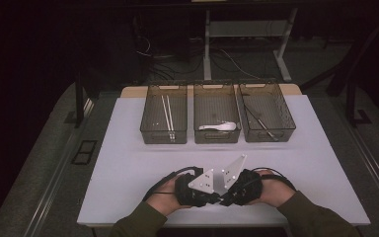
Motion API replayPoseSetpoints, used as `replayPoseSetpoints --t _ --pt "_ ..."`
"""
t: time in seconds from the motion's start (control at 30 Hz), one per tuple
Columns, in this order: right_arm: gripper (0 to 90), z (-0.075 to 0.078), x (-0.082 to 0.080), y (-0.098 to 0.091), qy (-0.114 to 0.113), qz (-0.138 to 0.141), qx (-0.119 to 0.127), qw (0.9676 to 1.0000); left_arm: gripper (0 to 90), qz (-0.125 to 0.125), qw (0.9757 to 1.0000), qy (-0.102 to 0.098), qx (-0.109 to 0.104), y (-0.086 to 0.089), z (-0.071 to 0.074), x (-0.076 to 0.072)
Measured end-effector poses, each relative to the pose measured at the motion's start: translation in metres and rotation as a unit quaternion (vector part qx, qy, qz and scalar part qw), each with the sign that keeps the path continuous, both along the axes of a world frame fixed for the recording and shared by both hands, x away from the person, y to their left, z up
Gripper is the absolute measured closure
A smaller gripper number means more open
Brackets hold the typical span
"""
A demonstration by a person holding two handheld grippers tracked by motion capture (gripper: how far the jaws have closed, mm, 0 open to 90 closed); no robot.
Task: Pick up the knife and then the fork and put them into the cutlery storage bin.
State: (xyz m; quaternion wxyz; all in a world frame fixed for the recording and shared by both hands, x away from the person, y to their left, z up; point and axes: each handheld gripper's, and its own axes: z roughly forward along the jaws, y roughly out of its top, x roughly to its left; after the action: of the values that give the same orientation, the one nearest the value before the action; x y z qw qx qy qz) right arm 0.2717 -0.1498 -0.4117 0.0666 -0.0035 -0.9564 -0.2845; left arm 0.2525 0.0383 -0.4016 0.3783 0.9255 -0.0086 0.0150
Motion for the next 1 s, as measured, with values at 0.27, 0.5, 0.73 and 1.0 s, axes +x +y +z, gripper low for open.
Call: replayPoseSetpoints --t 0.27,0.5,0.73,1.0 --pt "87.1 0.0 0.006 -0.007 -0.018 -0.019 -0.002 0.9996 61.5 0.051 0.998 0.006 -0.037 0.018 0.003 0.006" --pt "87.0 0.002 0.014 -0.024 -0.003 -0.064 0.008 0.9979 43.9 0.117 0.9882 0.016 -0.097 0.054 0.007 0.012" --pt "87.0 0.002 0.025 -0.046 -0.011 -0.111 0.009 0.9937 29.4 0.191 0.9724 0.014 -0.133 0.087 0.001 0.018" --pt "86.9 0.009 0.035 -0.068 -0.02 -0.168 0.02 0.9853 11.0 0.25 0.9594 0.027 -0.127 0.101 -0.023 0.019"
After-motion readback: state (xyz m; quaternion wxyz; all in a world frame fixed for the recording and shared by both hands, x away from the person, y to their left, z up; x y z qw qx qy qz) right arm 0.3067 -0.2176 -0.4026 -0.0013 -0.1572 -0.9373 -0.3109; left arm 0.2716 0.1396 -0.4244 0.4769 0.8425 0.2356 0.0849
